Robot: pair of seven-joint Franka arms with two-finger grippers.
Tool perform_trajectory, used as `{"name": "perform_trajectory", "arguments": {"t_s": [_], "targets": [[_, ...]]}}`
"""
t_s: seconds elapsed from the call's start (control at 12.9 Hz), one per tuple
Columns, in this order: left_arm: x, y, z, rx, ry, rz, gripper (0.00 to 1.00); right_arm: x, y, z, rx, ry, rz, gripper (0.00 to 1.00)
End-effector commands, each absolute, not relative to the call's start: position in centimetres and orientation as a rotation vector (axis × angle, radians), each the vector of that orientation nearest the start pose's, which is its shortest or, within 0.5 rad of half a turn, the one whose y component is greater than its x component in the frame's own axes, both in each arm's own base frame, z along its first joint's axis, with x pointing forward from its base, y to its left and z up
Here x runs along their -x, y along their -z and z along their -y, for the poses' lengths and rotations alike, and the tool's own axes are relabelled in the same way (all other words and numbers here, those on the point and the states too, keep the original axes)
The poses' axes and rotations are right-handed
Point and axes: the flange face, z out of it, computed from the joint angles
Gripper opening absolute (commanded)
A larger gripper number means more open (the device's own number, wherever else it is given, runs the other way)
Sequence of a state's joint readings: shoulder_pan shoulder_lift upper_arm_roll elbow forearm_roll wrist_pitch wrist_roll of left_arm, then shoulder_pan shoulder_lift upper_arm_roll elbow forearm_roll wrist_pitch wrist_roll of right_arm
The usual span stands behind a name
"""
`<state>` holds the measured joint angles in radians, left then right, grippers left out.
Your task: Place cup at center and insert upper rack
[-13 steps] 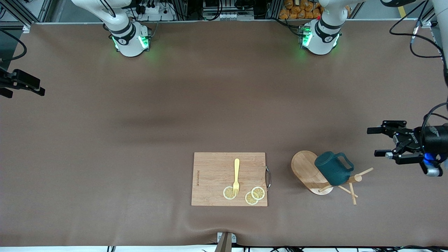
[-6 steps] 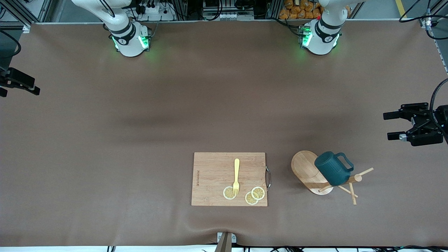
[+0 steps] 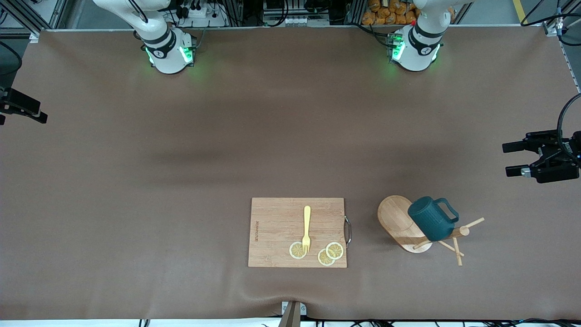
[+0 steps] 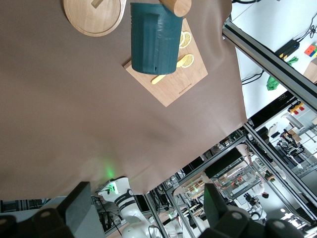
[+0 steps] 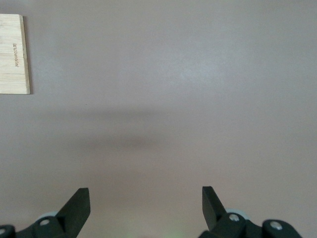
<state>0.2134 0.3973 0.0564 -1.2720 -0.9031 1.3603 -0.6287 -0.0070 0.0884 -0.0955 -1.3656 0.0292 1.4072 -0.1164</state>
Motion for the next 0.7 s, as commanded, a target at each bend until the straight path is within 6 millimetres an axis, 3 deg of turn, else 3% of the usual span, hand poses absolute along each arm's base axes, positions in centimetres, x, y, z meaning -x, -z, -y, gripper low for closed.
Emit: {"name": "perform_trajectory", "arguments": {"t_s": [0.0, 0.46, 0.62], "targets": [[-63.9, -55.7, -7.0, -2.138, 0.528, -0.926, 1.00, -56.2, -66.4, 5.0, 3.113, -0.050, 0.015, 1.00], [-61.8, -57.8, -7.4, -2.370, 0.413, -0.836, 1.00, -56.2, -67.2, 4.2, 3.112, -0.022, 0.031, 1.00], [-60.5, -59.0, -6.3, -2.503, 0.373, -0.771, 1.00, -56.2, -67.6, 3.7, 3.113, -0.010, 0.040, 1.00]]}}
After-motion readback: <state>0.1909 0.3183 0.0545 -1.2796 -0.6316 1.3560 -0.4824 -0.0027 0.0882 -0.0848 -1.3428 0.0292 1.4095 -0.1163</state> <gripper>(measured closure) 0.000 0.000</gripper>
